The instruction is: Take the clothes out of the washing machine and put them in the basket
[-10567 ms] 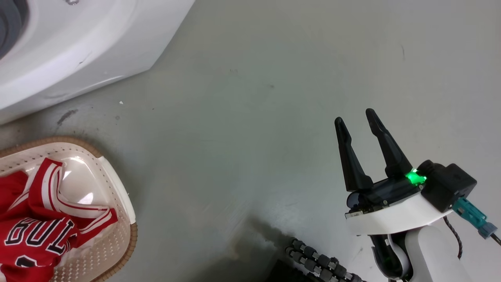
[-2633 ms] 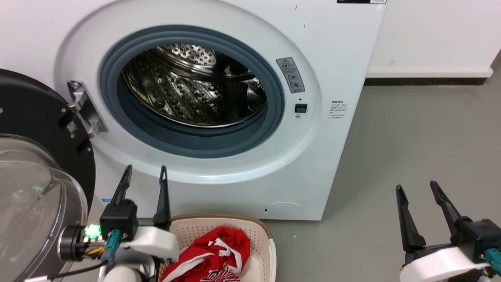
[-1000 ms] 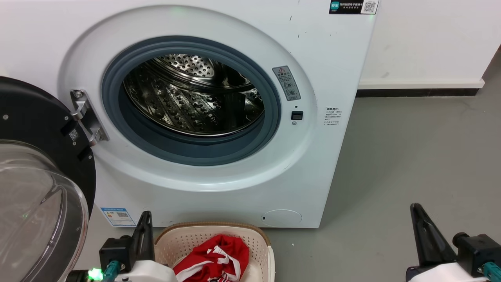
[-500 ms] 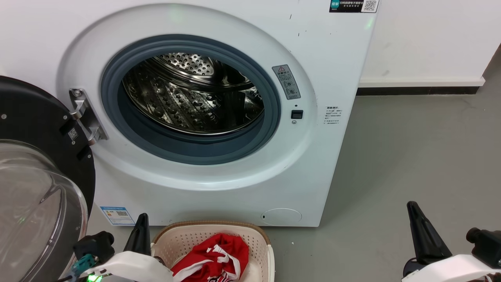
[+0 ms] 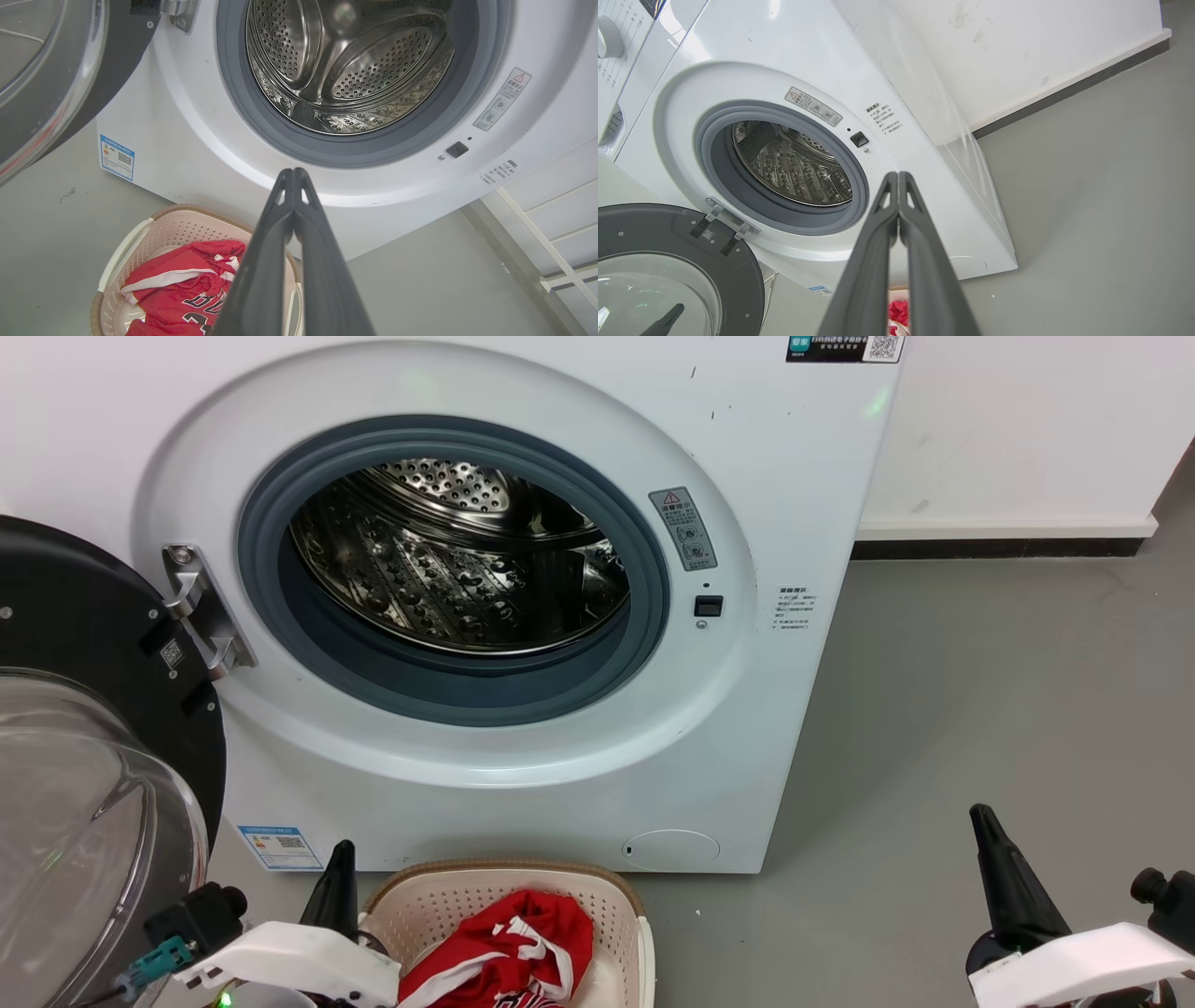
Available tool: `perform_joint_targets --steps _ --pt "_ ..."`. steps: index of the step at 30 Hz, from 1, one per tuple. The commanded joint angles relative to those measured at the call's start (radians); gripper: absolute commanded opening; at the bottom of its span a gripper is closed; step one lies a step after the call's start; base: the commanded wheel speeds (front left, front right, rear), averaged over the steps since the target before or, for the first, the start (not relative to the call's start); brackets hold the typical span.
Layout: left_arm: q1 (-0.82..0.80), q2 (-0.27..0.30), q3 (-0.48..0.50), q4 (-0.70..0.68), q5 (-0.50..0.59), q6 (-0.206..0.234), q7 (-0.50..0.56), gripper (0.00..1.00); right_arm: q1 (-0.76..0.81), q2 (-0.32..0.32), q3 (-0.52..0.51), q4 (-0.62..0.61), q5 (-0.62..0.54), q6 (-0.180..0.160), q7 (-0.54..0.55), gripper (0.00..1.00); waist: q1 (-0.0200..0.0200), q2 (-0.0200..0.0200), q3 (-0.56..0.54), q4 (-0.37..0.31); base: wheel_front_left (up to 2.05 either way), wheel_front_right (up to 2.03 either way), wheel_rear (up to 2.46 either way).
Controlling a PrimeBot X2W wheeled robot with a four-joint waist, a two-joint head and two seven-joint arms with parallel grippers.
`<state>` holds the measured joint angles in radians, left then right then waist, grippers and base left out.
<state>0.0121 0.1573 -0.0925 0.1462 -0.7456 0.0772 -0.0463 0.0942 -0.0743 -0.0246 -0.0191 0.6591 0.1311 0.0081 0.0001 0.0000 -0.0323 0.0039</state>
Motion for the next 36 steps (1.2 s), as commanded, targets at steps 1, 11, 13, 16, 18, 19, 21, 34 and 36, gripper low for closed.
perform_joint_targets --steps 1,11,13,16,18,19,21,34,36 --pt "-0.035 0.0 0.011 -0.007 -0.04 -0.012 0.006 0.0 -0.034 -0.009 -0.001 0.001 0.048 0.0 0.001 0.0 -0.0001 0.0 0.001 0.0 0.0 0.0 0.0" --pt "-0.052 -0.016 0.043 0.01 -0.197 -0.049 0.031 0.0 -0.067 -0.013 -0.004 0.048 0.226 0.0 0.009 0.0 -0.0001 0.0 0.005 -0.001 0.0 0.0 0.0" --pt "-0.054 -0.019 0.048 0.013 -0.221 -0.055 0.035 0.0 -0.072 -0.014 -0.005 0.056 0.253 0.0 0.011 0.0 -0.0001 0.0 0.006 -0.001 0.0 0.0 0.0" --pt "-0.058 -0.023 0.056 0.017 -0.256 -0.063 0.041 0.0 -0.078 -0.014 -0.006 0.067 0.294 0.0 0.013 0.0 -0.0001 0.0 0.007 -0.001 0.0 0.0 0.0" --pt "-0.061 -0.026 0.06 0.02 -0.279 -0.069 0.044 0.0 -0.082 -0.015 -0.007 0.074 0.32 0.0 0.015 0.0 -0.0001 0.0 0.008 -0.001 0.0 0.0 0.0" --pt "-0.062 -0.027 0.063 0.021 -0.291 -0.071 0.046 0.0 -0.085 -0.015 -0.007 0.077 0.333 0.0 0.016 0.0 -0.0001 0.0 0.008 -0.001 0.0 0.0 0.0" --pt "-0.064 -0.029 0.067 0.024 -0.313 -0.077 0.05 0.0 -0.091 -0.015 -0.008 0.084 0.358 0.0 0.017 0.0 -0.0001 0.0 0.009 -0.001 0.0 0.0 0.0" --pt "-0.08 -0.045 0.097 0.041 -0.448 -0.108 0.073 0.0 -0.117 -0.015 -0.015 0.126 0.51 0.0 0.028 0.0 -0.0001 0.0 0.014 -0.002 0.0 0.0 0.0" --pt "-0.082 -0.047 0.101 0.043 -0.467 -0.114 0.077 0.0 -0.122 -0.015 -0.016 0.132 0.532 0.0 0.03 0.0 -0.0001 0.0 0.015 -0.002 0.0 0.0 0.0"
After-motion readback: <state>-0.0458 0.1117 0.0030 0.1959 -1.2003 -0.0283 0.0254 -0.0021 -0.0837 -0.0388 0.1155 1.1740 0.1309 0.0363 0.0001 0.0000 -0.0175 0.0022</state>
